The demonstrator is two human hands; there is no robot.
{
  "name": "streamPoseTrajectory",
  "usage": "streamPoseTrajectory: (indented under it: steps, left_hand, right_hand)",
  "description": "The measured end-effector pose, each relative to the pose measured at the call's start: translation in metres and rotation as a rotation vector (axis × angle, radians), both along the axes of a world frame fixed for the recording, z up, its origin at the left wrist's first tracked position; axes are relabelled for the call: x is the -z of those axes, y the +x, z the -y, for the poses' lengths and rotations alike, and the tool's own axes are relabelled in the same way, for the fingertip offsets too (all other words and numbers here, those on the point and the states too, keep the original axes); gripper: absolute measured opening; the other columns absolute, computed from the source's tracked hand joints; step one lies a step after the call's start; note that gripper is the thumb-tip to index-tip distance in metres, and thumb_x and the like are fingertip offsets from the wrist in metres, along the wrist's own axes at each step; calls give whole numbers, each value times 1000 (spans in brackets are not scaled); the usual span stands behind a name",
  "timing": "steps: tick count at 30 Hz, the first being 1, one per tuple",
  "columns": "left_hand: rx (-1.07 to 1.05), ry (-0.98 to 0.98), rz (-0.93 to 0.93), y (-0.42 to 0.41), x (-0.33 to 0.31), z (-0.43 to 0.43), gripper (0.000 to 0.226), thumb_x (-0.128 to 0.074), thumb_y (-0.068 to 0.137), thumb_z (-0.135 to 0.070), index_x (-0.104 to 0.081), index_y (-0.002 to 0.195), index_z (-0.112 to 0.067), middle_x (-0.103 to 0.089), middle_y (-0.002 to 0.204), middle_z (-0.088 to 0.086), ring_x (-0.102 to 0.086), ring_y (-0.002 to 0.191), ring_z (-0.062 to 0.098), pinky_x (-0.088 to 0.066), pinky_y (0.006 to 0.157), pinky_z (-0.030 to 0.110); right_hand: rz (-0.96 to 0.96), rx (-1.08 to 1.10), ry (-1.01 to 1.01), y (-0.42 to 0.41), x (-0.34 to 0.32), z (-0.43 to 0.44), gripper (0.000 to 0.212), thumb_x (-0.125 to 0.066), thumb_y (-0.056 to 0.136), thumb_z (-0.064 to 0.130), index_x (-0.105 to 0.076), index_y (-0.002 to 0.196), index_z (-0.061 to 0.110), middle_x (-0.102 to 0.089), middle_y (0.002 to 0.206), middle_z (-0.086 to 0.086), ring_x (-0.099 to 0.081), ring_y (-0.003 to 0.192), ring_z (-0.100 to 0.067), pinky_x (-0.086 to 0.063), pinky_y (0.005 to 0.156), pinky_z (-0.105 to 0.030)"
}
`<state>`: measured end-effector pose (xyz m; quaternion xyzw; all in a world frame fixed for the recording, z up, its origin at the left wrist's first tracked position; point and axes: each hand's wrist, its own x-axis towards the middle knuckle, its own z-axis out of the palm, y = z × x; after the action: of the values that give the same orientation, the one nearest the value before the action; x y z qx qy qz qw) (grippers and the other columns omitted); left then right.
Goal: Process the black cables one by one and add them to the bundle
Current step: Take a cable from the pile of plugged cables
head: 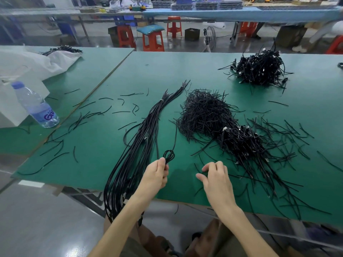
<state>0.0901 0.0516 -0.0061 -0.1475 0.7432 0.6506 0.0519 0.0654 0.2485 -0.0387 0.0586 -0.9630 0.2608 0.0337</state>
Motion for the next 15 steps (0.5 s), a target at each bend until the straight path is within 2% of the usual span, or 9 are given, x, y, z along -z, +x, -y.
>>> streamPoseTrajectory:
  steps: [2,5,9,15]
  left_hand:
    - [35,3,5,1,-1,-6,37,-30,113,-27,-48,87,-7,-35,57,-8,-27,47,10,-24,48,27]
    - [71,2,15,1,1,-11,37,-30,113,-26,-47,84,-9,-35,57,-8,-27,47,10,-23,49,28]
    - [54,8,32,3,6,-11,38,-31,113,-28,-49,85,-9,-36,58,-8,-27,48,10,-23,50,29]
    - [49,19,49,1,12,-8,39,-31,113,-29,-50,84,-10,-37,55,-11,-27,46,8,-23,47,27]
  right_hand:
    - [7,5,-41,-2,1,3,14,-63,99,33,-56,99,21,-46,102,5,-45,101,-15,-47,79,-27]
    - [31,-7,-33,-7,0,6,13,-60,101,29,-54,92,22,-46,99,5,-43,99,-14,-47,77,-28]
    - [25,-15,77,-12,0,5,12,-52,105,30,-56,103,18,-48,105,3,-41,100,-14,-44,86,-26]
    - [-50,-22,224,-5,-6,4,10,-46,107,29,-51,109,21,-54,107,4,-42,96,-13,-40,90,-26]
